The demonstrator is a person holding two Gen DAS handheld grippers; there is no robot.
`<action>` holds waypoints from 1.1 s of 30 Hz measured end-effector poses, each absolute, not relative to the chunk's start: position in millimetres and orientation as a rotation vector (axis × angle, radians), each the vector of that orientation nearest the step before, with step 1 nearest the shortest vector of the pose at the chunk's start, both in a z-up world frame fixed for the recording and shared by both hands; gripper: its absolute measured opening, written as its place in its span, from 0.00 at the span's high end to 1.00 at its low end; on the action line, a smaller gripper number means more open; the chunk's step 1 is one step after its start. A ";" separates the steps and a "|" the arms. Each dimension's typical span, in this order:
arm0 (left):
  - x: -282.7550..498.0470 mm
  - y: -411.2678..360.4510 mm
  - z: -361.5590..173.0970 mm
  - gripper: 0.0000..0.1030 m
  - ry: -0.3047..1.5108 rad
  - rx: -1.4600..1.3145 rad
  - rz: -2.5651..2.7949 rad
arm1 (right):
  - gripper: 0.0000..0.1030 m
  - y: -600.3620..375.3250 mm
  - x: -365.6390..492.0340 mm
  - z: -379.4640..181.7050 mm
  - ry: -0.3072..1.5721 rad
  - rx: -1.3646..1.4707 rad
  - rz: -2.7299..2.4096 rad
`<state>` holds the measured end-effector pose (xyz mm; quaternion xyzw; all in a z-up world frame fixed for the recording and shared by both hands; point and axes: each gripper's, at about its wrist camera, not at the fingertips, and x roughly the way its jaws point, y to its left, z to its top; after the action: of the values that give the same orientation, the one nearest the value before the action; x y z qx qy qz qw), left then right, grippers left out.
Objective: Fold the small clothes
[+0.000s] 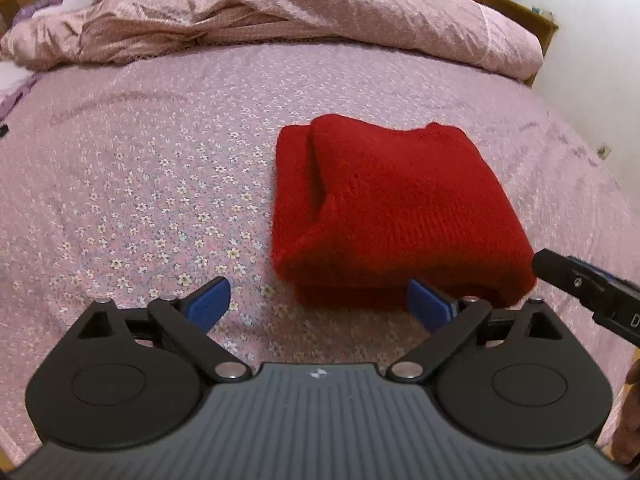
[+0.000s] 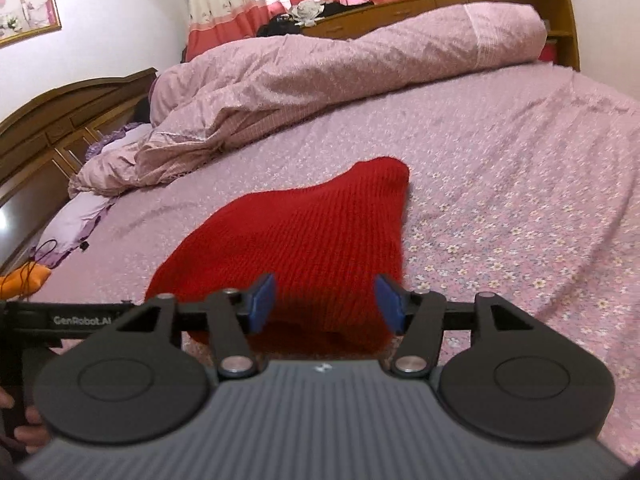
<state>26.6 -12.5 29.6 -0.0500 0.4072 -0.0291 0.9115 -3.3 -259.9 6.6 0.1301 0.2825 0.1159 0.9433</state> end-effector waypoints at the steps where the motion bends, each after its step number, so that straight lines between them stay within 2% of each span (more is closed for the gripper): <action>1: 24.0 -15.0 30.2 0.03 0.839 -0.092 -0.057 | 0.41 -260.6 -7.0 7.5 0.579 0.264 0.234; 4: 17.5 -20.0 30.7 0.02 0.839 -0.076 -0.049 | 0.33 -262.3 -14.4 7.5 0.597 0.266 0.226; 8: 15.0 -23.8 25.2 0.00 0.865 -0.074 -0.045 | 0.28 -259.9 -20.4 3.9 0.635 0.260 0.207; 16: 15.9 -32.5 8.4 0.00 0.938 -0.056 -0.056 | 0.27 -251.8 -23.1 -11.4 0.703 0.250 0.177; 33: 19.6 -32.9 -0.2 0.00 0.972 -0.048 -0.051 | 0.27 -246.2 -21.0 -19.2 0.738 0.231 0.162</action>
<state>19.6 -32.9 -0.2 -0.0229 0.4670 -0.0243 0.8836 -21.0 -246.2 -19.2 0.1124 0.3594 0.0787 0.9230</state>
